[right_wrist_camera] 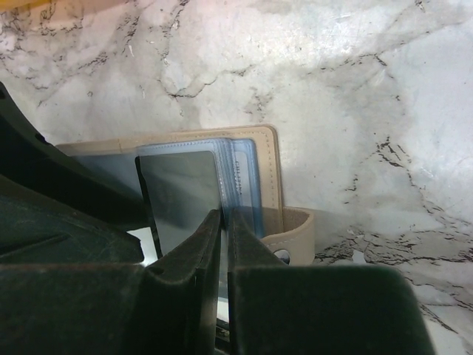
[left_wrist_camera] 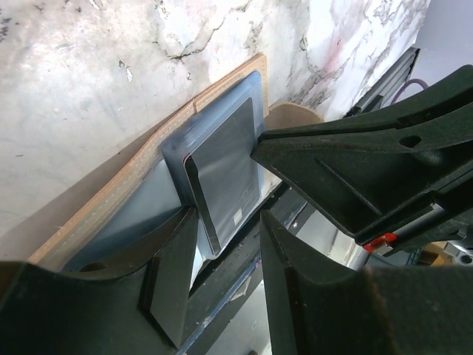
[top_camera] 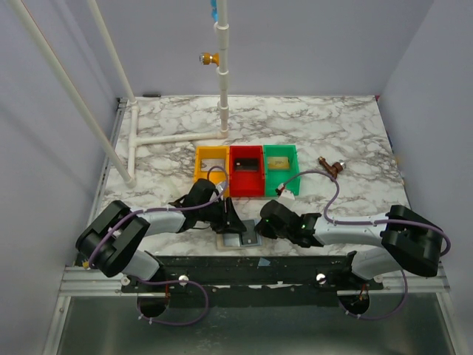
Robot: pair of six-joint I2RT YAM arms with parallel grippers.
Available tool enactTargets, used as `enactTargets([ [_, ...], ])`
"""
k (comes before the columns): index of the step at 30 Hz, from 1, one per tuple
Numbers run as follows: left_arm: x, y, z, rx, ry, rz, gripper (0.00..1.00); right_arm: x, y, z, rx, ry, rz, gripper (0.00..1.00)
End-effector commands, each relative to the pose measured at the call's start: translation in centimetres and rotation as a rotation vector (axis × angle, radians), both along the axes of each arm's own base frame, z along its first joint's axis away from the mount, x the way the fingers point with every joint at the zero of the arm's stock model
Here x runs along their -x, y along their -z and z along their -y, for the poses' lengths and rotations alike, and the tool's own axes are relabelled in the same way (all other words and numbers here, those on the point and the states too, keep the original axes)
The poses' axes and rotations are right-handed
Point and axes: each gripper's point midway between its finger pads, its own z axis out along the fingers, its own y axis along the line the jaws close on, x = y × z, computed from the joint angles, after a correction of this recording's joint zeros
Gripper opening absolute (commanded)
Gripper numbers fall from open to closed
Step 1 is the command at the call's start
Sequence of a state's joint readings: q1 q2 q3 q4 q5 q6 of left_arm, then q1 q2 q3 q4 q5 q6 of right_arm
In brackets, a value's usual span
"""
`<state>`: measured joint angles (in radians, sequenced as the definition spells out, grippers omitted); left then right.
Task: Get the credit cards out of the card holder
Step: Remove the credit card from the card holder.
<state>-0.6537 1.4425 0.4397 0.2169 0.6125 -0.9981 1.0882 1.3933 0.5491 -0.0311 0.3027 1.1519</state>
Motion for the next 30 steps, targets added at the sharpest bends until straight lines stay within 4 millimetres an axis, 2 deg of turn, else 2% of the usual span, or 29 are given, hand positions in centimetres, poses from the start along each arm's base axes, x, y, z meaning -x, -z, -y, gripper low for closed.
enactTargets([
  [1, -0.6, -3.3, 0.9, 0.129, 0.027, 0.062, 0.40, 1.4, 3.0, 2.3, 0.120, -0.007, -0.064, 0.09],
  [7, -0.8, -3.0, 0.5, 0.119, 0.021, 0.064, 0.40, 1.4, 3.0, 2.3, 0.120, -0.007, -0.064, 0.08],
  [23, -0.5, -2.0, 0.7, 0.140, 0.035, 0.033, 0.40, 1.4, 2.9, 1.7, 0.126, -0.029, -0.070, 0.08],
  [30, -0.5, -2.4, 1.2, 0.191, 0.023, 0.018, 0.40, 1.5, 3.0, 1.7, 0.126, -0.037, -0.074, 0.07],
])
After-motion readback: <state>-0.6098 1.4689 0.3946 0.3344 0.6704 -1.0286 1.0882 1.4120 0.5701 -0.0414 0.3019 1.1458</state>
